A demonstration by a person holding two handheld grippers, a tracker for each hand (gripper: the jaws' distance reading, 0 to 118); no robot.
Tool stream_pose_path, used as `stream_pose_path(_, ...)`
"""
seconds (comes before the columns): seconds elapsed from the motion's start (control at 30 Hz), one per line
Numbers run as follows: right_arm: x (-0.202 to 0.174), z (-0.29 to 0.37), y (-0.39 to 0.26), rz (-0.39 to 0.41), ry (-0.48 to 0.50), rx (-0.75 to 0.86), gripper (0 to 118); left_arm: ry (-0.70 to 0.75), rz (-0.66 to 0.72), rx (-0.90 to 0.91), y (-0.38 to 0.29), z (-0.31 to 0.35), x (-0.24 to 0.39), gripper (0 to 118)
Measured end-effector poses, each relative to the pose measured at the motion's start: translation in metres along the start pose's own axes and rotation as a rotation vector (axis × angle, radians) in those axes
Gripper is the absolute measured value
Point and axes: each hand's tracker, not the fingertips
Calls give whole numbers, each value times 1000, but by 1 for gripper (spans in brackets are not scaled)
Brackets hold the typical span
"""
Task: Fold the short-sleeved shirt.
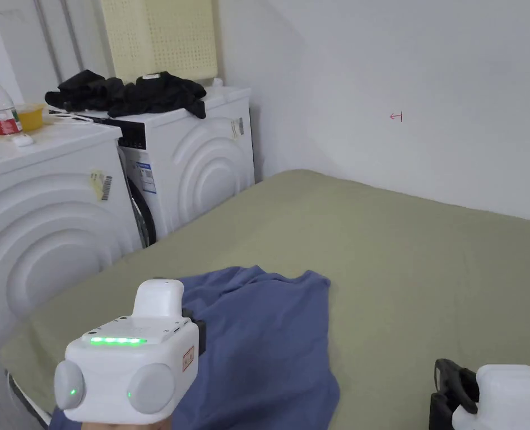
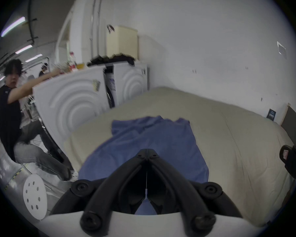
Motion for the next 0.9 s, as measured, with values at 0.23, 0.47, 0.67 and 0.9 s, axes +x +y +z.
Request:
stream_pose_path(0.23, 8, -19, -32, -20, 20, -114, 2, -56, -12, -228, -1, -132, 21, 87)
stream_pose_path(0.47, 16, -39, -66, -29, 17, -199, 2, -67, -6, -443, -15, -217, 33, 118)
stream_pose_path(0.67, 19, -41, -80, -44, 26, -254, 2, -35, -64, -517, -38, -240, 50, 114)
stream_pose_path(0.9, 34, -18, -71, -75, -10, -242, 2, 14, -189, -429, -25, -190, 67, 4)
